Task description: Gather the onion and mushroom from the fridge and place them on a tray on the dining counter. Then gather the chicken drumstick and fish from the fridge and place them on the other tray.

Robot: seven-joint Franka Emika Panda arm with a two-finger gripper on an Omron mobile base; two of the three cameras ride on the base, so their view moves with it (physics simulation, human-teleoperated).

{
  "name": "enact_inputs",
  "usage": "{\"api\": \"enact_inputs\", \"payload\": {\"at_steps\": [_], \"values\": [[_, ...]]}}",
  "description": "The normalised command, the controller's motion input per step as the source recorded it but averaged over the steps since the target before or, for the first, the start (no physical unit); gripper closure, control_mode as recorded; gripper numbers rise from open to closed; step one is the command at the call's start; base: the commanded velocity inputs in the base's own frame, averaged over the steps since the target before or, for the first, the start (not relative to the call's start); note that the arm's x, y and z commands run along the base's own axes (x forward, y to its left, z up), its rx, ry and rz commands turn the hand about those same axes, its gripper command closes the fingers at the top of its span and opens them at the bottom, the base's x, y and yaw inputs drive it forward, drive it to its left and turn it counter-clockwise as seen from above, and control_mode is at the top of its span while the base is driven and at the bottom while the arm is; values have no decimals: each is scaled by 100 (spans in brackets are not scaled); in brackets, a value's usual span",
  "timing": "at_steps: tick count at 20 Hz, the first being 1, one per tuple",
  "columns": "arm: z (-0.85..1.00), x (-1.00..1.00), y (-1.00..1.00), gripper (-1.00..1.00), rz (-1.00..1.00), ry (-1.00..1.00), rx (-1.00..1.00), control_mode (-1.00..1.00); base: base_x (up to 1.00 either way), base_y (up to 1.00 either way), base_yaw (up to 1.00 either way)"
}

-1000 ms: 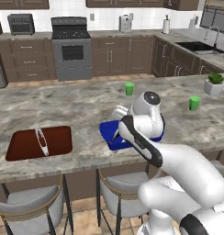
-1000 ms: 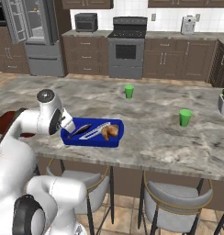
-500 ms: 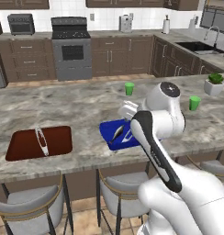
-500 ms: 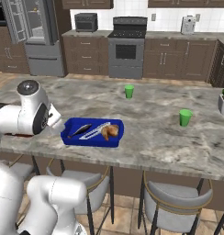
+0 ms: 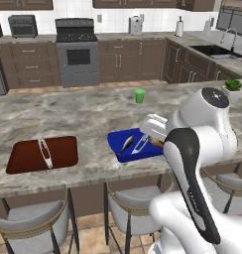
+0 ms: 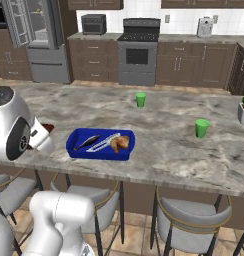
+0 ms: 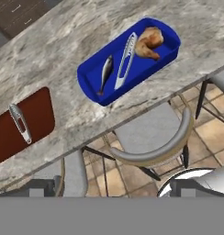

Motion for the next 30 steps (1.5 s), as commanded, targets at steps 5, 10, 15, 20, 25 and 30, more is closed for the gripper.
{"api": "enact_inputs", "payload": {"at_steps": [5, 10, 15, 20, 25, 30], "values": [[25, -100, -21, -100, 5, -3, -13, -100, 0, 0, 0], [1, -86, -14, -100, 5, -2, -7, -100, 0, 0, 0], [-2, -5, 2, -100, 2, 0, -1, -100, 0, 0, 0], [0, -10, 0, -100, 0, 0, 0, -100, 0, 0, 0], [0, -28, 10, -100, 0, -2, 0, 100, -9, 7, 0], [0, 0, 0, -100, 0, 0, 0, 100, -18, 84, 0]]}}
